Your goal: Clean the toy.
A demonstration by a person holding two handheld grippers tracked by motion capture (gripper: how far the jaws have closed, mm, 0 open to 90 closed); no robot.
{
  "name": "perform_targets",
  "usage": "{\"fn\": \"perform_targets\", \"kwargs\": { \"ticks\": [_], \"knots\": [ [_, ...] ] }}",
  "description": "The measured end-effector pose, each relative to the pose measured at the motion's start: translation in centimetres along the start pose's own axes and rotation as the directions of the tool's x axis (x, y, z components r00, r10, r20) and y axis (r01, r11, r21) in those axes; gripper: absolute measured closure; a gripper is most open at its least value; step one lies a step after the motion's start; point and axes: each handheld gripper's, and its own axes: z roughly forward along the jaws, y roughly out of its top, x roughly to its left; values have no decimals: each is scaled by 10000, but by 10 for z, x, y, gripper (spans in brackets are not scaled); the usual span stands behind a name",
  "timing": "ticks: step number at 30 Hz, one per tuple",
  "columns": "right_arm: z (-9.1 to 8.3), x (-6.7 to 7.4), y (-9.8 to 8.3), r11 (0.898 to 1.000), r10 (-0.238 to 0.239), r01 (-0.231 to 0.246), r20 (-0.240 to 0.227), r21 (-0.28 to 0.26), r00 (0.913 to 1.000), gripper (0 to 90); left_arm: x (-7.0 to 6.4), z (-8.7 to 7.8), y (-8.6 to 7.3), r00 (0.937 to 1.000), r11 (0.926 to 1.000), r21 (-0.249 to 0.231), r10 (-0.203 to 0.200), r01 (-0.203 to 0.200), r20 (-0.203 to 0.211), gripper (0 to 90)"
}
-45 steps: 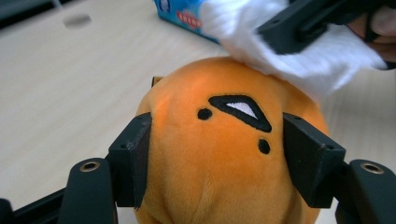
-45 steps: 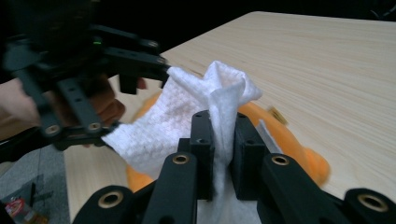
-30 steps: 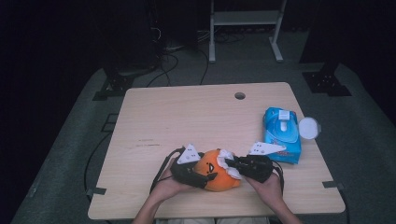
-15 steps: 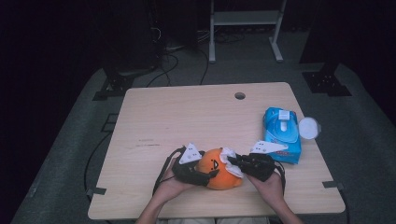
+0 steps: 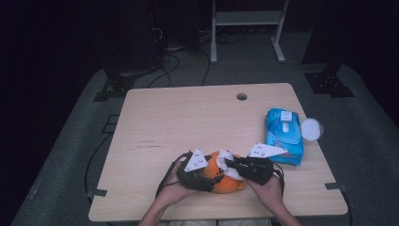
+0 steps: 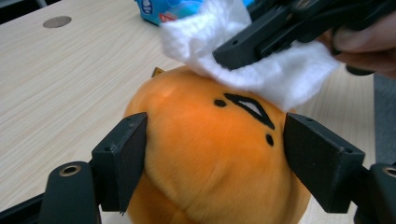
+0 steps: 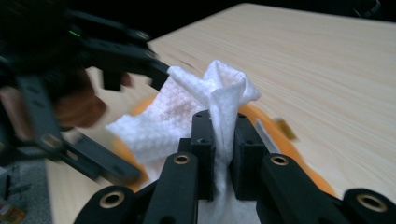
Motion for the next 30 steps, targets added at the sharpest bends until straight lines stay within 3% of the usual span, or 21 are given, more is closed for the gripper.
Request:
{"fn": "perform_targets", "kwargs": {
  "ticks": [2, 3, 5, 10, 12, 14, 16, 17, 19, 21, 24, 27, 28, 30],
  "knots": [
    [3, 10, 2, 9995, -219, 205, -595, -230, 9980, 799, -4, 2, 1, 9998, 9998, 71, 201, -201, 17, 250],
    [5, 13, 3, 9994, -313, 302, -682, -183, 9972, 799, -4, 1, 0, 9997, 9995, 193, 243, -242, -44, 249],
    [8, 16, 2, 9983, -583, 583, -489, -23, 9971, 802, -2, -1, -2, 9999, 9997, 178, 164, -164, 16, 251],
    [1, -8, -5, 9997, 230, -232, 343, 49, 9991, 803, 6, -6, -5, 9995, 9997, 256, -72, 64, 323, 236],
    [0, -10, -7, 9994, 338, -338, 433, -16, 9985, 803, 8, -7, -1, 9987, 9994, 58, -356, 354, 357, 178],
    [3, -5, -6, 9998, 190, -188, 231, -68, 9996, 803, 9, -7, 1, 9973, 9981, -173, -574, 583, 451, 144],
    [6, 2, -4, 9999, -153, 154, 105, -51, 9998, 803, 6, -5, -1, 10000, 9997, 234, 69, -70, 59, 193],
    [5, 2, -4, 9998, -201, 202, 149, -23, 9997, 803, 7, -6, -3, 9999, 9995, 285, 112, -113, 44, 225],
    [4, -5, -6, 9999, 119, -119, 260, -7, 9996, 803, 13, -7, -7, 9999, 9985, 546, -110, 109, 14, 247],
    [1, -15, -11, 9988, 482, -487, 634, 62, 9968, 803, 19, -9, -10, 9987, 9975, 510, -491, 484, 112, 255],
    [-2, -24, -18, 9943, 1060, -1069, 839, 60, 9908, 803, 20, -10, -8, 9977, 9973, 383, -642, 634, 199, 229],
    [1, -18, -15, 9960, 897, -896, 642, -44, 9939, 802, 16, -7, -4, 9993, 9984, 427, -377, 374, 73, 180],
    [2, -15, -13, 9976, 685, -685, 640, -29, 9956, 802, 18, -7, -6, 9994, 9982, 478, -354, 352, 32, 198],
    [2, -17, -14, 9972, 753, -754, 637, -13, 9951, 802, 22, -8, -9, 9989, 9969, 622, -473, 472, -8, 247]
  ]
}}
